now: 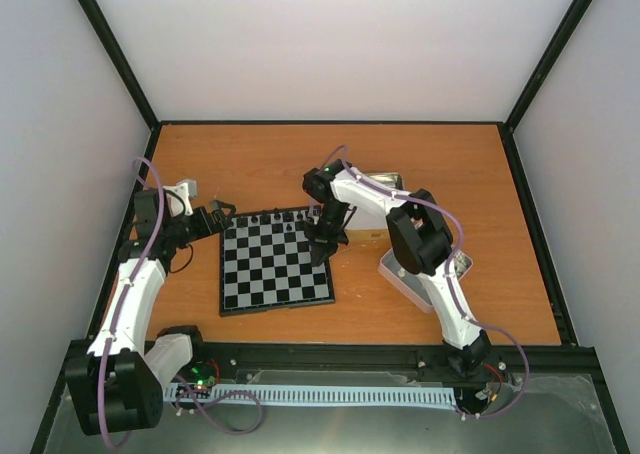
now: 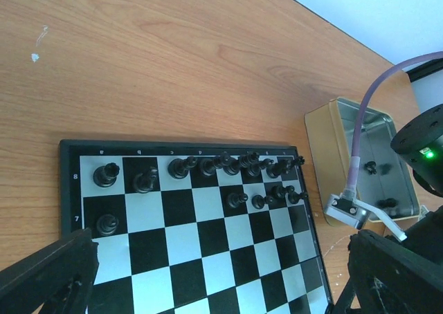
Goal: Set up the chess pieces on the board
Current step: Place the chess piece on the chessboard, then pick up the chess piece from the chessboard, then place the chess piece on the chessboard.
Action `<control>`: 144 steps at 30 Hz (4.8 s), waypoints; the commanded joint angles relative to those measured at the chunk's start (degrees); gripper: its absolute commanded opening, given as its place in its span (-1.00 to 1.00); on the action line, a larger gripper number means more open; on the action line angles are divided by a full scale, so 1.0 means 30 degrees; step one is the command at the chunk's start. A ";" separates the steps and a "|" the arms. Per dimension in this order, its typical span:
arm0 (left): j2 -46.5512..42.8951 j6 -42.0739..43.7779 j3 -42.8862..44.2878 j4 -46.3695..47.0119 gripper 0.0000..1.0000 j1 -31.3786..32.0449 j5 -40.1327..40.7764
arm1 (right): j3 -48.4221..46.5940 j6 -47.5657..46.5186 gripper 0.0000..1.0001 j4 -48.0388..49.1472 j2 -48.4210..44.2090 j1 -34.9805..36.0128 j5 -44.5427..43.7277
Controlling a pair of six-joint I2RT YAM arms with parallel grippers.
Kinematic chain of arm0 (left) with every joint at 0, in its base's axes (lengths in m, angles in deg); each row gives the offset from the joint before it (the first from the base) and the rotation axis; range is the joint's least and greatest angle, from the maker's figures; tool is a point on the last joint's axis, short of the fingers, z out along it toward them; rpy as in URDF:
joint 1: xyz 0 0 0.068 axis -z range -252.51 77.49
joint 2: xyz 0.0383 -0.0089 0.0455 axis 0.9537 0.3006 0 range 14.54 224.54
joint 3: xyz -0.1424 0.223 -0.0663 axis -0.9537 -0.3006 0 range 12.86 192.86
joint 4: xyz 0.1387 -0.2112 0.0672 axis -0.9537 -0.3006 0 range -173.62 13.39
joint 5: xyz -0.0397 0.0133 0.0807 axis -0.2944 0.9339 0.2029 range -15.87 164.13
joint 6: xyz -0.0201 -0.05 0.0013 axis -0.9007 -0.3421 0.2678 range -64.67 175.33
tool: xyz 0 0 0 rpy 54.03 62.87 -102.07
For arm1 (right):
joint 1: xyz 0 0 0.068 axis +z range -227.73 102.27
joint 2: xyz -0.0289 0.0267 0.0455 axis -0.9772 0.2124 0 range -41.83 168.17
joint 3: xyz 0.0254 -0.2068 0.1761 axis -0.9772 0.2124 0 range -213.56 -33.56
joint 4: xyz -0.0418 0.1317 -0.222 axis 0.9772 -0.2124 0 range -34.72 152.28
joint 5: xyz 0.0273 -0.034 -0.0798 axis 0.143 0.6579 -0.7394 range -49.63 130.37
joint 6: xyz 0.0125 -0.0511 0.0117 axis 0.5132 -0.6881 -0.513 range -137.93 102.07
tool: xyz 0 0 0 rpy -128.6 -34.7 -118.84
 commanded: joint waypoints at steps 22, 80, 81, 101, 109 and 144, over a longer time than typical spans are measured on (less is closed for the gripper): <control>-0.0601 0.0798 0.0621 -0.1017 0.99 0.0105 0.1149 | -0.4109 -0.0568 -0.18 -0.1303 -0.0730 0.0217 -0.5067; -0.8720 -0.0098 -0.0851 0.0343 0.99 0.0137 0.2381 | 1.0347 0.0183 -0.46 1.2916 -0.7419 0.4954 -1.1902; -0.8708 -0.0098 -0.0856 0.0334 0.99 0.0130 0.2396 | 1.0345 0.0209 -0.51 1.2916 -0.7363 0.4960 -1.1921; -0.8752 -0.0100 -0.0860 0.0376 0.99 0.0133 0.2453 | 0.7798 0.0138 -0.93 1.4133 -0.6699 0.5166 -1.1519; -0.8854 -0.0127 -0.0849 0.0348 0.99 0.0151 0.2579 | 0.3149 0.0294 -0.91 1.5107 -0.3420 0.5166 -1.3291; -0.8899 -0.0157 -0.0903 0.0401 0.99 0.0112 0.2712 | -0.4122 -0.0511 -0.40 1.2022 0.1215 0.5166 -1.3935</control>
